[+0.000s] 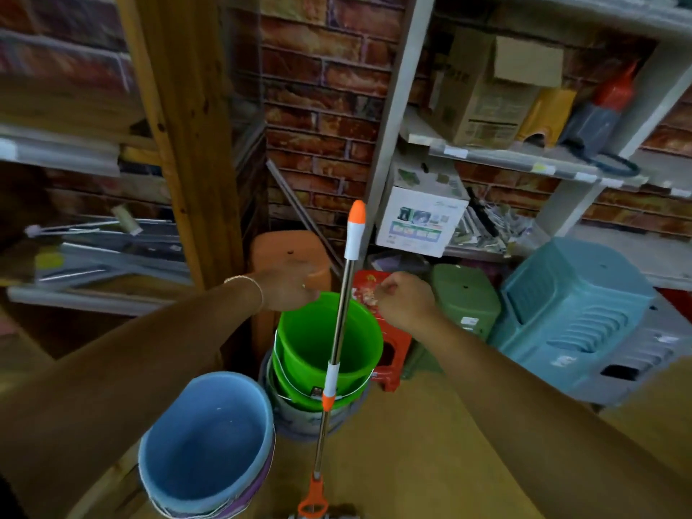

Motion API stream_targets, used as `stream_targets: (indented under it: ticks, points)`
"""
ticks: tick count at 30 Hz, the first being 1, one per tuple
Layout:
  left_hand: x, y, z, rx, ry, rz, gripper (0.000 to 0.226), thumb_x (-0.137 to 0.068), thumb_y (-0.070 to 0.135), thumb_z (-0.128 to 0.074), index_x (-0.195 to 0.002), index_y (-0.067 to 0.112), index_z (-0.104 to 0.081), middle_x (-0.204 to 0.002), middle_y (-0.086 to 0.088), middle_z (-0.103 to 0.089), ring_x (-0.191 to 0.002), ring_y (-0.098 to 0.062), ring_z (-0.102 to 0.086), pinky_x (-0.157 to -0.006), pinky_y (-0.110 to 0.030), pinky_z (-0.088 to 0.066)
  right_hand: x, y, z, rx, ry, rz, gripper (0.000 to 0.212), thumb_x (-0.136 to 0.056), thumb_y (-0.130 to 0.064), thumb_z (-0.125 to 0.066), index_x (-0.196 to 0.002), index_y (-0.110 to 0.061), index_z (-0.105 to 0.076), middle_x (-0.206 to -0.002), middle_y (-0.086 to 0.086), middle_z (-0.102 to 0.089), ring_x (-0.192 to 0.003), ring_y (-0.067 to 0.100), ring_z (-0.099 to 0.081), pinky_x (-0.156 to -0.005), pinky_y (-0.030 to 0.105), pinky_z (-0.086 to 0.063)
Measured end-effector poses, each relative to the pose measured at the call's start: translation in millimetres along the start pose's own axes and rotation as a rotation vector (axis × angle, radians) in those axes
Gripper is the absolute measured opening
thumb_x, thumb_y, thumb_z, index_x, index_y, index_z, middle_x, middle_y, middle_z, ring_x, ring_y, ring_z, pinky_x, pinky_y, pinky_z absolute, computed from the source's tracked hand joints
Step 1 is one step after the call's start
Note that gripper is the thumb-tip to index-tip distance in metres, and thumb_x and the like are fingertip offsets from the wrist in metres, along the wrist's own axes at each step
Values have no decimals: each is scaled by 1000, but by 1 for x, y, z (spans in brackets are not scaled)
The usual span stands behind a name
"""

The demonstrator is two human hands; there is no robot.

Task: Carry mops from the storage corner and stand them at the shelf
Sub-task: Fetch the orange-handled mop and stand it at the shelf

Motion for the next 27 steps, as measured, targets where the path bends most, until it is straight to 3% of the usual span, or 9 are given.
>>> stream_targets:
  ticks: [3, 6, 9, 11, 13, 17, 22, 24, 27]
  points:
    - [-10, 0, -6, 43, 31, 79, 58, -101, 36, -48, -149, 8, -31, -155, -11, -33, -142, -25, -31, -107, -22, -26, -40, -2, -20, 3, -57, 49, 27, -86, -39, -58, -82, -13, -67, -85, 5, -71, -90, 29, -68, -76, 33, -53]
    - [-12, 5, -11, 69, 53, 184, 55, -99, 32, -52, -145, 7, -38, -149, -13, -43, -136, -28, -41, -107, -28, -32, -78, -5, -33, -22, -98, 99, 32, -88, -42, -57, -84, -10, -61, -83, 10, -67, -88, 34, -67, -65, 34, -47]
    - [-12, 13, -19, 90, 55, 254, 41, -98, 26, -55, -133, 5, -53, -136, -12, -55, -127, -28, -51, -104, -31, -38, -113, -7, -38, -148, -114, 77, 45, -87, -44, -62, -114, -8, -61, -112, 15, -69, -105, 34, -65, -76, 34, -47]
    - [-10, 23, -24, 85, 65, 267, 44, -98, 28, -55, -136, 6, -51, -137, -11, -54, -128, -26, -50, -104, -26, -33, -130, -7, -44, -228, -159, 57, 64, -84, -48, -66, -131, -7, -54, -128, 14, -63, -116, 34, -60, -88, 35, -47]
    - [-8, 33, -31, 102, 78, 305, 45, -98, 26, -55, -139, 7, -47, -138, -11, -54, -129, -25, -50, -100, -23, -32, -139, -11, -48, -377, -214, 57, 71, -79, -49, -72, -136, -11, -52, -132, 9, -61, -118, 32, -60, -98, 42, -49]
    - [-3, 45, -54, 147, 66, 379, 47, -95, 27, -60, -135, 8, -48, -133, -14, -58, -126, -29, -53, -103, -35, -41, -145, -16, -50, -540, -290, 101, 64, -69, -50, -75, -123, -18, -61, -110, -1, -67, -98, 24, -68, -90, 45, -56]
    - [3, 57, -71, 127, 69, 443, 55, -95, 30, -59, -142, 8, -42, -137, -15, -56, -126, -29, -53, -104, -36, -43, -142, -21, -48, -569, -312, 195, 41, -67, -50, -75, -96, -26, -59, -98, -2, -68, -92, 24, -69, -86, 48, -58]
    - [4, 58, -76, 154, 71, 475, 53, -95, 29, -58, -141, 7, -42, -137, -16, -55, -127, -29, -52, -104, -34, -42, -134, -20, -47, -561, -299, 235, 26, -78, -43, -74, -92, -26, -61, -90, -3, -69, -88, 22, -70, -85, 44, -58]
    - [6, 61, -87, 181, 79, 503, 54, -96, 29, -57, -143, 7, -40, -139, -13, -54, -129, -28, -50, -104, -30, -40, -108, -15, -43, -509, -305, 344, 21, -85, -42, -74, -87, -24, -63, -73, -11, -65, -77, 14, -67, -72, 28, -52]
Point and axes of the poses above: each hand's wrist, its own x-axis away from the middle knuckle, its own z-axis out of the back of the hand, y = z × x, the point moved 4 cm from there along -x, towards the middle knuckle
